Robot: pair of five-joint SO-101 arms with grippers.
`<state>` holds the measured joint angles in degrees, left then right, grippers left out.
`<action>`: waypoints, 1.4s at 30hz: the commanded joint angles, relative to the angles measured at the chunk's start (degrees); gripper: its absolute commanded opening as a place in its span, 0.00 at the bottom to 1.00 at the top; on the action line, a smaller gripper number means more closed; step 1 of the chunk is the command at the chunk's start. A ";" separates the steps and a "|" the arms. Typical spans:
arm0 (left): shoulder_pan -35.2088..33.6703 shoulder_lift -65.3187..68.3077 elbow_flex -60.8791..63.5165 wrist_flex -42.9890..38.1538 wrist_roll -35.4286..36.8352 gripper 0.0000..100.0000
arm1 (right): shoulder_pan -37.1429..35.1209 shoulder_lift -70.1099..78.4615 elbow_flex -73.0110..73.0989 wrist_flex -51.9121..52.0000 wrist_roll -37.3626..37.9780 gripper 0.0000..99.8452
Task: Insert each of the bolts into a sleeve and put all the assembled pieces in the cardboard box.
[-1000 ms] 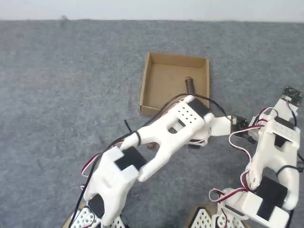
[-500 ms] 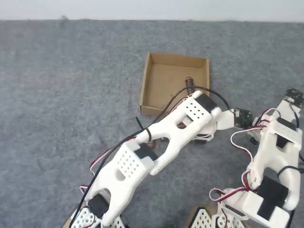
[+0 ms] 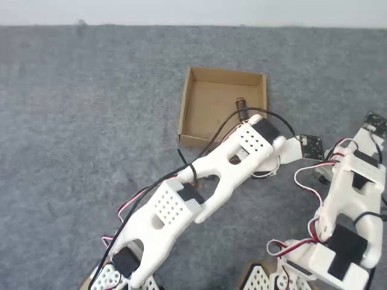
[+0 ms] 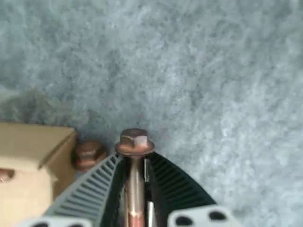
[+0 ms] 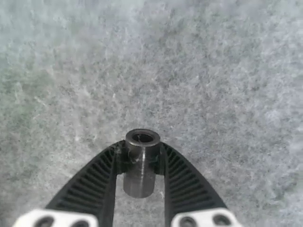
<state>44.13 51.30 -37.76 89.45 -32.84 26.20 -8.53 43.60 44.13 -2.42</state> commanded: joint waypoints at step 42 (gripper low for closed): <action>-4.92 -1.58 -15.60 11.16 21.71 0.02 | 8.31 -1.27 -2.20 -0.48 -19.16 0.01</action>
<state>40.79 51.47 -49.45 98.86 -11.56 33.93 -8.53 43.60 44.22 -20.97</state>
